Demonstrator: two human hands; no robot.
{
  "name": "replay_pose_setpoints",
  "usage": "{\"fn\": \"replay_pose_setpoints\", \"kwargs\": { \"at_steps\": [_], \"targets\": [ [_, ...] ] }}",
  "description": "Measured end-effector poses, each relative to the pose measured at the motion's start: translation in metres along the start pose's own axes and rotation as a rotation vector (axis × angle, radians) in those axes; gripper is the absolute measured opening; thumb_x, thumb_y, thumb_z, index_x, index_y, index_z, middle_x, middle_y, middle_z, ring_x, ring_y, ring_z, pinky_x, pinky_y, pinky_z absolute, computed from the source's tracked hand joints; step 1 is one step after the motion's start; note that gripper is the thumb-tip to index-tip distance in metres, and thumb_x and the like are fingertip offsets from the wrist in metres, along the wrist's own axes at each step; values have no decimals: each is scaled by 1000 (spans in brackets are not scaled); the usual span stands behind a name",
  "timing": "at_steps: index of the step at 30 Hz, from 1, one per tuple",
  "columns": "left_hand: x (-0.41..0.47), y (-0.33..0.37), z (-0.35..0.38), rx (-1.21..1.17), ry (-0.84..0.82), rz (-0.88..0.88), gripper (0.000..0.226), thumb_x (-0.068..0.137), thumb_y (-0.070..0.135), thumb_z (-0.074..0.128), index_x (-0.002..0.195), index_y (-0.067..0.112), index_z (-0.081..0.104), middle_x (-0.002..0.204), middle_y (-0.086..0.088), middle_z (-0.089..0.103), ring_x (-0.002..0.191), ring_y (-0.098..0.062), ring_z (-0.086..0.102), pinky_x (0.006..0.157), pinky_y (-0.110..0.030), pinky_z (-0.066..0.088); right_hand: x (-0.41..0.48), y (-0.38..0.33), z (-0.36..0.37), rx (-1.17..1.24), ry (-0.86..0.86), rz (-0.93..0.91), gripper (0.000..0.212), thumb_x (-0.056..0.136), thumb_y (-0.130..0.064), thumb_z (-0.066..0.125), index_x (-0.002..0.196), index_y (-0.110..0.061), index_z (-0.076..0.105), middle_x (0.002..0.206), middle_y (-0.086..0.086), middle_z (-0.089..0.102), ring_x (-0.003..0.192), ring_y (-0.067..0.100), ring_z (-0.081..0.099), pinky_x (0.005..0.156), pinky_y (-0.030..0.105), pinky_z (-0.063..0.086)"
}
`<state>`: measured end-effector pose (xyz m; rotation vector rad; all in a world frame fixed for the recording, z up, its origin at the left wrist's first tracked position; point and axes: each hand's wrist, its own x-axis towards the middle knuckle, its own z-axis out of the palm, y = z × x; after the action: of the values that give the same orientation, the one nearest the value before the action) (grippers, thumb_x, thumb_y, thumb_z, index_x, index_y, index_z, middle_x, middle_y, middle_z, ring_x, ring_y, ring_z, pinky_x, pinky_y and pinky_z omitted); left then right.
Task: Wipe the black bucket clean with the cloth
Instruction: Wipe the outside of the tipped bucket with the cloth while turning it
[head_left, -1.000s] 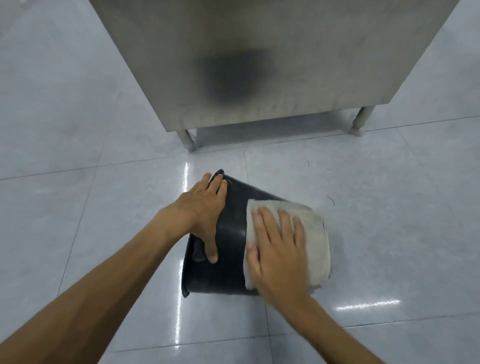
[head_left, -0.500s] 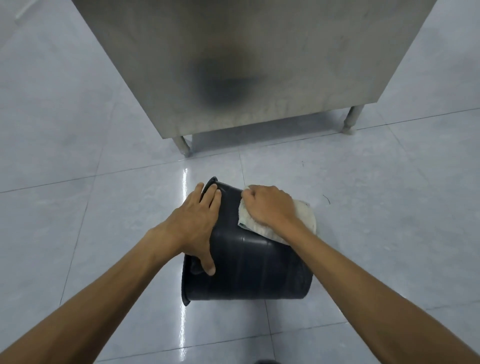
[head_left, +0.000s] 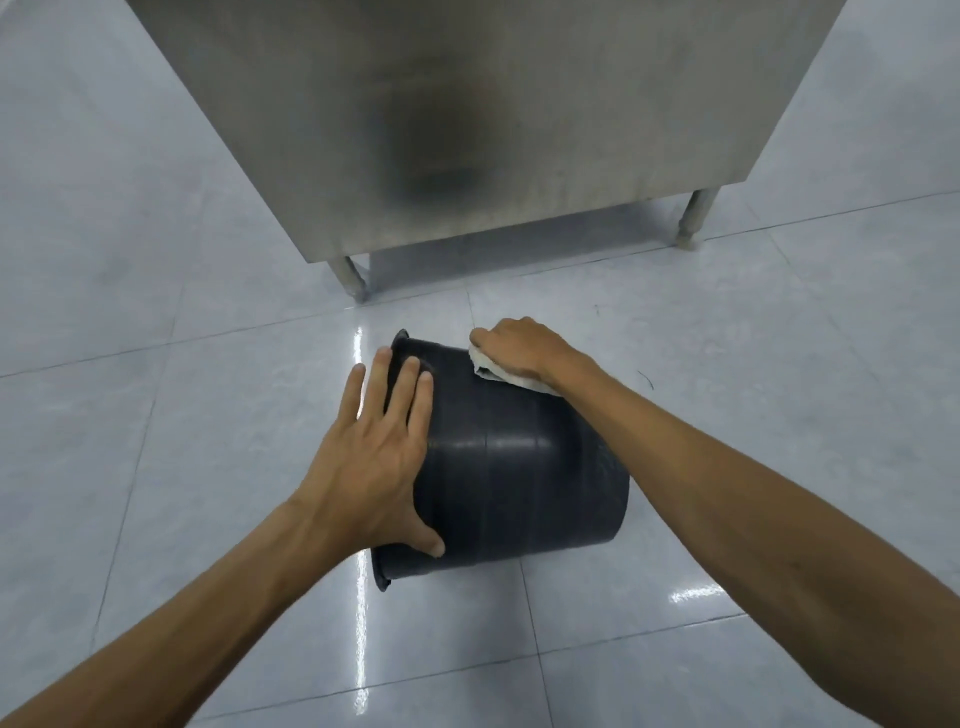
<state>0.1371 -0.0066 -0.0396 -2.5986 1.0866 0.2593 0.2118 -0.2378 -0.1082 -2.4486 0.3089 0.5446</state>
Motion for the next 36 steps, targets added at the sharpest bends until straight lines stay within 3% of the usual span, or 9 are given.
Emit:
{"fn": "replay_pose_setpoints", "kwargs": {
  "at_steps": [3,5,10,13,16,20,27,31,36],
  "targets": [
    [11,-8,-2,-30,-9,4,161,40,102,49,154,5,-11,163,-16,-10,147,-38,-21,121,-51,-7,-22,-11,8,-88,104,-67,48,103,-48,26,88,-19,60,107,9,67,89,25,57,79,40,40],
    [17,-12,-3,-28,-22,9,162,37,102,48,154,5,-9,164,-16,-7,147,-37,-19,121,-49,-5,-47,-15,22,-149,266,-117,51,105,-44,25,117,-14,64,124,11,68,104,30,60,91,45,43],
    [21,-13,-4,-40,-6,10,164,32,101,49,154,1,5,163,-18,7,149,-38,-8,122,-50,6,-138,-16,93,-197,615,-218,70,101,-48,36,158,-7,34,162,14,38,148,39,34,123,56,24],
    [19,-11,-4,-72,2,11,162,37,100,54,154,4,-2,163,-17,-2,148,-37,-17,121,-50,-3,-192,-1,152,-207,639,-273,85,95,-53,50,162,-7,28,171,16,19,157,43,16,124,62,17],
    [17,-9,-3,-72,25,21,161,40,100,55,154,5,-6,164,-17,-6,146,-36,-23,116,-45,-11,-196,9,157,-249,605,-281,83,97,-58,49,162,-10,30,171,14,21,156,42,20,121,64,21],
    [14,-7,-5,-53,28,30,160,40,98,57,154,-1,5,162,-22,6,148,-42,-10,117,-45,-6,-147,-6,98,-246,600,-177,77,102,-64,35,160,-13,35,160,23,39,146,42,39,124,59,24],
    [21,-8,-10,-27,9,14,160,40,102,47,154,-1,3,162,-21,6,147,-44,-11,119,-48,-4,-106,-6,60,-198,447,-185,84,101,-72,8,165,-18,18,173,16,4,158,37,15,129,51,7],
    [19,-6,-10,-33,0,6,159,41,100,53,154,2,-1,163,-18,4,147,-41,-14,117,-46,-10,-85,-16,36,-173,378,-155,78,104,-67,15,164,-18,21,173,17,9,157,36,19,128,55,9],
    [32,-9,-15,-67,10,-32,160,37,98,58,154,5,3,163,-14,8,148,-40,-10,120,-47,1,-128,-6,65,-192,553,-174,78,103,-69,16,158,-17,36,167,13,31,153,41,26,125,61,16]
  ]
}}
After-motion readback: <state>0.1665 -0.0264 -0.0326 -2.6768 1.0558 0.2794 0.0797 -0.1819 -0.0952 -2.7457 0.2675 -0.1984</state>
